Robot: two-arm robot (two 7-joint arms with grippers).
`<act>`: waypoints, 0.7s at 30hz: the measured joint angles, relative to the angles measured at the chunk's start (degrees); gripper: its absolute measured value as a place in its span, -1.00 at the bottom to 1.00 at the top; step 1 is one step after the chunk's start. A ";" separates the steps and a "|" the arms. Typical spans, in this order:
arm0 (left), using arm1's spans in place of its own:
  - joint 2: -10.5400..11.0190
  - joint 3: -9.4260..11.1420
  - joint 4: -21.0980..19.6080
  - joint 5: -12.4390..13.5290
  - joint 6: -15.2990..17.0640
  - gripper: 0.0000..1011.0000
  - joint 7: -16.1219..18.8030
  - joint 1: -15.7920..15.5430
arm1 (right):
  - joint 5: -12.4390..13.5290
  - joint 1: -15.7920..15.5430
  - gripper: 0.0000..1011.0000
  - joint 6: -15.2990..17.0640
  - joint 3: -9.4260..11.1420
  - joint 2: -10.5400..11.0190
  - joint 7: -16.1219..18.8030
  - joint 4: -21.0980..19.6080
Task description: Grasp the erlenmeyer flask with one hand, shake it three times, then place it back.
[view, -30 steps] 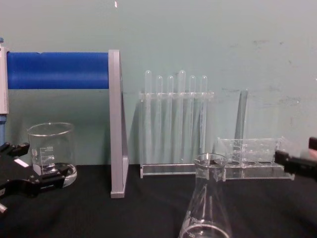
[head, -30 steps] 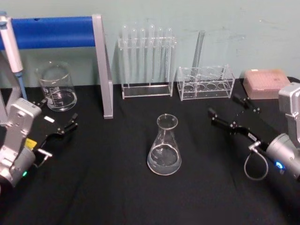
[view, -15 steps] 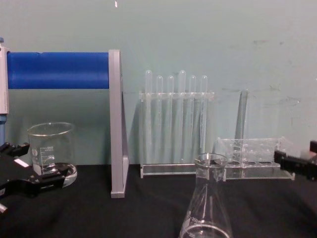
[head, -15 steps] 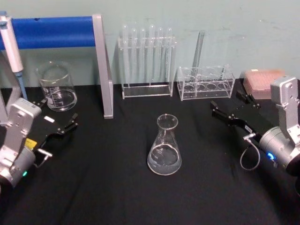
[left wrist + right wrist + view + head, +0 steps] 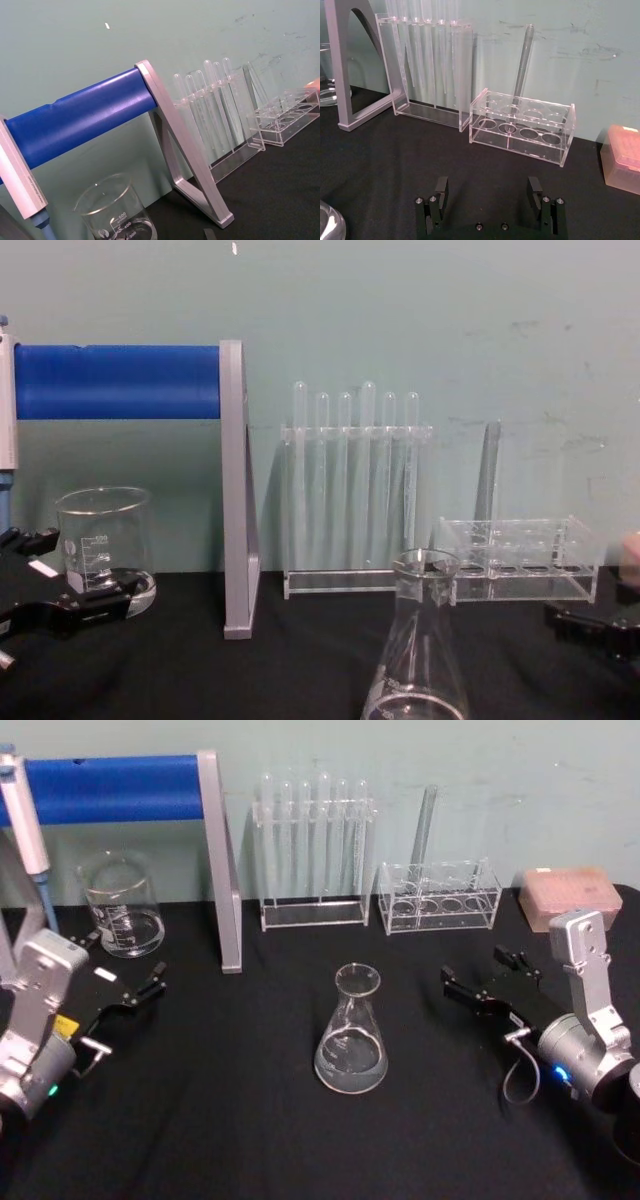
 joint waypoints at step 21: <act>0.00 0.00 0.00 0.00 0.00 0.98 0.00 0.00 | 0.00 -0.19 0.98 0.04 0.15 -0.04 0.17 -0.26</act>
